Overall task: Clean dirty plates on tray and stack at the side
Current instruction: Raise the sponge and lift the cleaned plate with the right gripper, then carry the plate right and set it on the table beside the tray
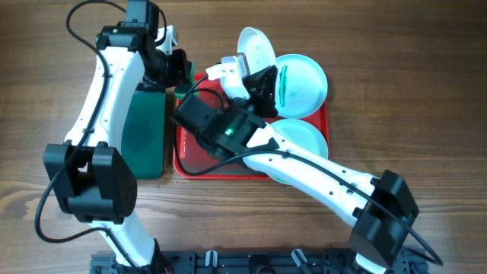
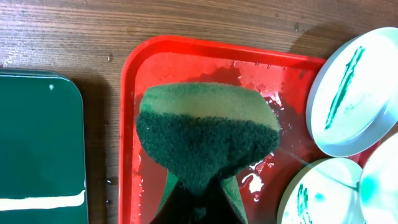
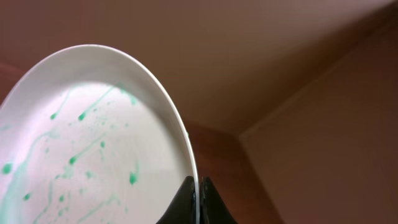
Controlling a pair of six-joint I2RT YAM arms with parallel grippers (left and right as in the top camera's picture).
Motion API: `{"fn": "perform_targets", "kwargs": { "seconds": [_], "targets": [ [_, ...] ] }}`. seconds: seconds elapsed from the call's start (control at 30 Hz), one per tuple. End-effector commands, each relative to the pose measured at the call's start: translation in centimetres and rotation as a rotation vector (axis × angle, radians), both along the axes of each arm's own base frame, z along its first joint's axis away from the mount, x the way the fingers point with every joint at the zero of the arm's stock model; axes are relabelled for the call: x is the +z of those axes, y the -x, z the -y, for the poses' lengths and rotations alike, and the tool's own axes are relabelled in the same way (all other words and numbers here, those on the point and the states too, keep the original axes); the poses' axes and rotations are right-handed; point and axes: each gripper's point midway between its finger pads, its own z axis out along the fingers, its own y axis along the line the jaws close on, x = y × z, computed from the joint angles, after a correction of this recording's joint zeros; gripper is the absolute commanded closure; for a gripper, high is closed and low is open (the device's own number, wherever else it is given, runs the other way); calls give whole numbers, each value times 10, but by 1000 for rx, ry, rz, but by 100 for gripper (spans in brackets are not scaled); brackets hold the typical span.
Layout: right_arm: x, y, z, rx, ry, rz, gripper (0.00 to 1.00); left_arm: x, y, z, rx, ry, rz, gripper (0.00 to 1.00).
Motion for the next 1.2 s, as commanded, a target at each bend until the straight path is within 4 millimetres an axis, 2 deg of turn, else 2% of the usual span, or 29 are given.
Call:
{"fn": "perform_targets", "kwargs": {
  "seconds": [0.0, 0.17, 0.27, 0.47, 0.6, 0.7, 0.77, 0.87, 0.93, 1.03, 1.13, 1.17],
  "targets": [
    [-38, -7, -13, 81, -153, -190, 96, 2, -2, -4, 17, -15, 10, 96],
    [-106, -15, -24, 176, -488, -577, 96, -2, 3, -15, 34, -78, -11, 96],
    [-127, -20, -19, 200, -686, -746, 96, -5, 8, -23, 45, -124, -34, 96],
    [-133, -29, -14, 299, -943, -922, 96, -10, 24, -44, 70, -228, -101, 96],
    [-116, -39, 10, 342, -1076, -938, 96, -10, 28, -47, 74, -229, -115, 96],
    [-97, -48, 43, 327, -1140, -887, 96, -10, 27, -47, 74, -228, -115, 96],
    [-78, -54, 87, 268, -1167, -810, 96, -10, 27, -46, 74, -225, -114, 96],
    [-65, -53, 135, 174, -1161, -738, 96, -10, 27, -46, 74, -225, -113, 96],
    [-65, -49, 166, 81, -1145, -711, 96, -10, 27, -46, 74, -225, -113, 96],
    [-74, -39, 229, -122, -1122, -666, 96, -10, 27, -46, 74, -225, -113, 96],
    [-93, -24, 287, -320, -1149, -618, 96, -10, 27, -46, 73, -225, -113, 96],
    [-99, -20, 298, -360, -1167, -609, 96, -10, 27, -46, 73, -225, -113, 96]
  ]
}}
